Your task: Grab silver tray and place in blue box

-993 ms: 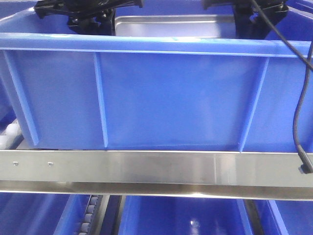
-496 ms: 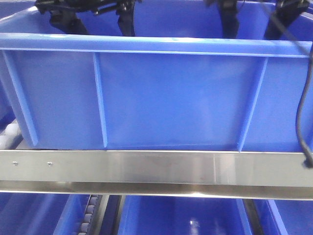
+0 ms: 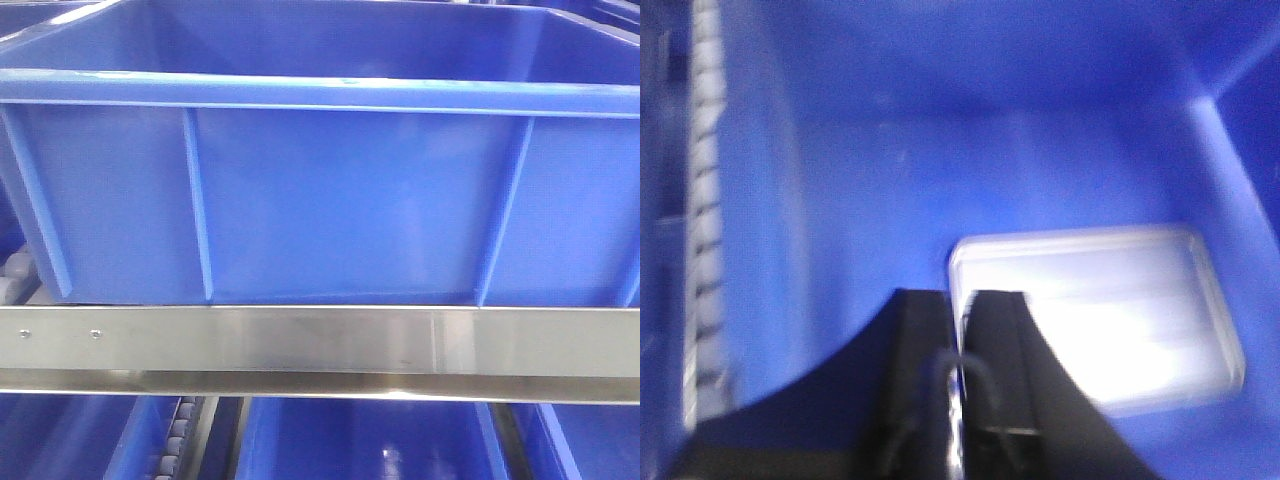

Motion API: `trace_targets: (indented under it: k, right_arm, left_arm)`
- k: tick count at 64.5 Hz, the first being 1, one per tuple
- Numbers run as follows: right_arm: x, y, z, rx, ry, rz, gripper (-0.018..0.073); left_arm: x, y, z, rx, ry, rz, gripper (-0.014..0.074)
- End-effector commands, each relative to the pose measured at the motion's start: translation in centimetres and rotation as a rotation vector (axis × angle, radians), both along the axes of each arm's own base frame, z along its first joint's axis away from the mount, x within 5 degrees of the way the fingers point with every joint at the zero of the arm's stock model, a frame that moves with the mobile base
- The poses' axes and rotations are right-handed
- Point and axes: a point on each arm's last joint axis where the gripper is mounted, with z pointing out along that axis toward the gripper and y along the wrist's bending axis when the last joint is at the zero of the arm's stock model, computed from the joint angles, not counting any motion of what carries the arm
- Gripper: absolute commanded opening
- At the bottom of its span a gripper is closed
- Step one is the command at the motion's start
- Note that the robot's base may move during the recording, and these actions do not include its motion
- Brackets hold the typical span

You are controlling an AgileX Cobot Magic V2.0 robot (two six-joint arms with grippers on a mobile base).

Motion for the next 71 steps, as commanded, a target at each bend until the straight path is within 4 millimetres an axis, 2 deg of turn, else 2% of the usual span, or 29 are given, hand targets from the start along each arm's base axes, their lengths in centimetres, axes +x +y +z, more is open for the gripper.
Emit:
trace_targets:
  k: [1,21,30,40,52,58,71]
  right_arm:
    - [-2.2,-1.1,1.3,0.001,-0.159,0.038,0.0056]
    - [-9.4,-3.2,-5.2,0.018,-0.344,0.162,0.0056]
    - [-12.9,-4.3,-7.1,0.045,-0.447,0.187,0.0056]
    - [-16.7,-5.8,-7.7,0.051,-0.562,0.196,0.0056]
    - [-20.3,-7.3,-6.6,0.076,-0.731,0.186,0.0056]
    - [-20.8,-7.5,-6.3,0.086,-0.77,0.186,0.0056]
    - [-20.8,-7.5,-6.4,0.085,-0.764,0.185,0.0056]
  left_arm:
    - [-2.3,1.5,0.6,-0.027,-0.095,-0.01,-0.0094]
    - [-8.8,5.1,-6.2,-0.056,-0.224,-0.088,-0.0094]
    - [-12.1,6.9,-8.0,-0.118,-0.331,-0.105,-0.0094]
    - [-15.8,9.2,-7.8,-0.202,-0.486,-0.107,-0.0094]
    - [-19.7,11.7,-6.5,-0.258,-0.688,-0.1,-0.0094]
    - [-20.8,12.4,-6.2,-0.276,-0.742,-0.096,-0.0094]
    - [-21.0,12.5,-6.3,-0.281,-0.743,-0.095,-0.0094]
